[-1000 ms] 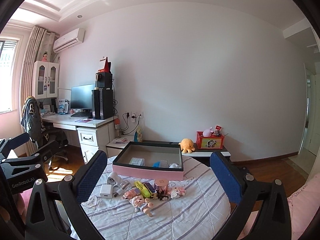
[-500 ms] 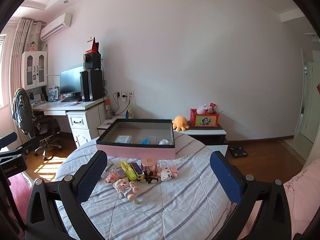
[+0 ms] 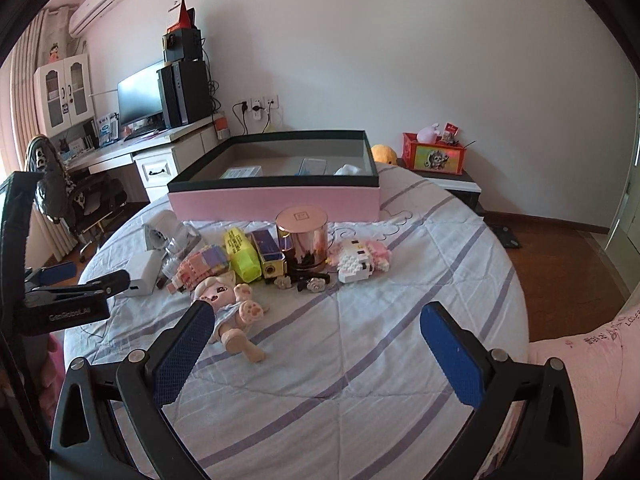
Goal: Organize rigid objects
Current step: 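Withdraw both tools from the pink box back over the bed, then grasp the white charger with the left gripper while the right grasps the doll figurine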
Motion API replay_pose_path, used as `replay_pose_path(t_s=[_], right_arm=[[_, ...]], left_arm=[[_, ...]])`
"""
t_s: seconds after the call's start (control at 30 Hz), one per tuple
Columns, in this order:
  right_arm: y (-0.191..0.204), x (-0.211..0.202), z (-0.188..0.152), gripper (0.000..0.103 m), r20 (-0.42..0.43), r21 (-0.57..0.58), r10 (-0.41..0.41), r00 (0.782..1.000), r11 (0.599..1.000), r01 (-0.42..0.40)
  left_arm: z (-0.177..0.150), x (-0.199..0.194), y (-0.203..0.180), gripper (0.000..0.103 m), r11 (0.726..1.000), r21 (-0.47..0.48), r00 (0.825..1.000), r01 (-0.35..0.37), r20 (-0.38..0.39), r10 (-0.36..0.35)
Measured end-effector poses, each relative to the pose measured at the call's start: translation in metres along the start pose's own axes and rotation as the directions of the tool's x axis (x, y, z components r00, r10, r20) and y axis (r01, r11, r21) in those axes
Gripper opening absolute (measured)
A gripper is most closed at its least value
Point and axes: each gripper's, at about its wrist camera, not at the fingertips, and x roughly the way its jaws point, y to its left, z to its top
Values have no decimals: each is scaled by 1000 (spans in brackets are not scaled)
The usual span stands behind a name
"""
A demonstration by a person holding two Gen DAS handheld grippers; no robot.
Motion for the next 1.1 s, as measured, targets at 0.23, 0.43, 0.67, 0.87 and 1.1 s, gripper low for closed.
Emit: replay_pose_path(t_s=[0.23,0.43,0.67,0.87,1.1], right_arm=[[10,25,-3,103,-51,-21,76,996,997,-77],[26,47,-2,103,-121,-65,105,987,991,-113],[55,76,10,85,-216,-128,138,967,978,-168],[65,83,1,58,-246,-176,120,962,970,-166],[50,58,-14,58,-217,-133,148,965,975,-180]], left_arm=[[15,34,-4,87,1000,-1,997,27,-68,-27],[6,21,-9,43,995,80,998,61,-17,-60],[-21,-6,6,41,989,65,991,134,-16,-133],[-37,-16,15,41,980,27,980,197,-10,-197],[-40,-15,15,43,980,-17,980,198,5,-198]])
